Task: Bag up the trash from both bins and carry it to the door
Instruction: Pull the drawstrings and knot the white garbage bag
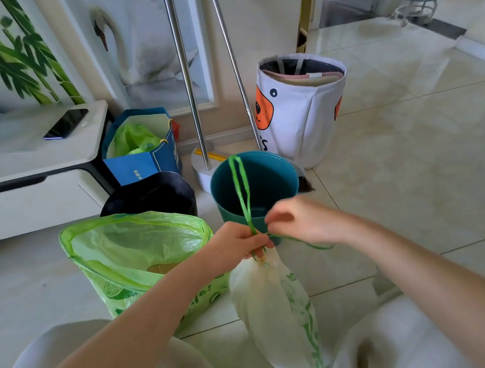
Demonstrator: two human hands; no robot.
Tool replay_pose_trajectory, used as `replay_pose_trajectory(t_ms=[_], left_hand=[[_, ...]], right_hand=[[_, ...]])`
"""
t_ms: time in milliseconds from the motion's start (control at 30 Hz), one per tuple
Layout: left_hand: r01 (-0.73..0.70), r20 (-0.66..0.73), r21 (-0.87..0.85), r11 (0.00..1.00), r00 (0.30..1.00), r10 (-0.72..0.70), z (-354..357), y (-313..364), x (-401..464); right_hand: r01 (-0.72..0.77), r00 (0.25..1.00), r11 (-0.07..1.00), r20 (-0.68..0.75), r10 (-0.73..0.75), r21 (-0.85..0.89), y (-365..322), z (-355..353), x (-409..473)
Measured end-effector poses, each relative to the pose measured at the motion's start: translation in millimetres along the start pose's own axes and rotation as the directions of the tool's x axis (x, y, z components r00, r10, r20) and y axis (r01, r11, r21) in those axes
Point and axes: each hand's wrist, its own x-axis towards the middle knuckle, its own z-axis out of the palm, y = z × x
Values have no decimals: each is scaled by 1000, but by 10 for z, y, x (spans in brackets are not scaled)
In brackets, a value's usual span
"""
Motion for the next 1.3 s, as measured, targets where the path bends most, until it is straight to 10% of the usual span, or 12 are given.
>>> replay_pose_trajectory(t_ms=[233, 400, 567, 1300], left_hand=[[65, 3, -132, 989, 998, -66, -83, -73, -42], [52, -15, -225, 973, 998, -56, -113, -74, -67], [6, 56, -124, 992, 998, 1, -144, -44, -118], [-110, -125, 237, 965, 982, 142, -221, -117, -178]], right_hand=[[77, 997, 997, 29, -77, -11, 66, 45, -179], [-155, 916, 978, 390, 91, 136, 101, -114, -279], [14, 1000, 991, 1, -14, 131, 200, 25, -181], [83, 996, 988, 26, -87, 133, 78, 451, 84]])
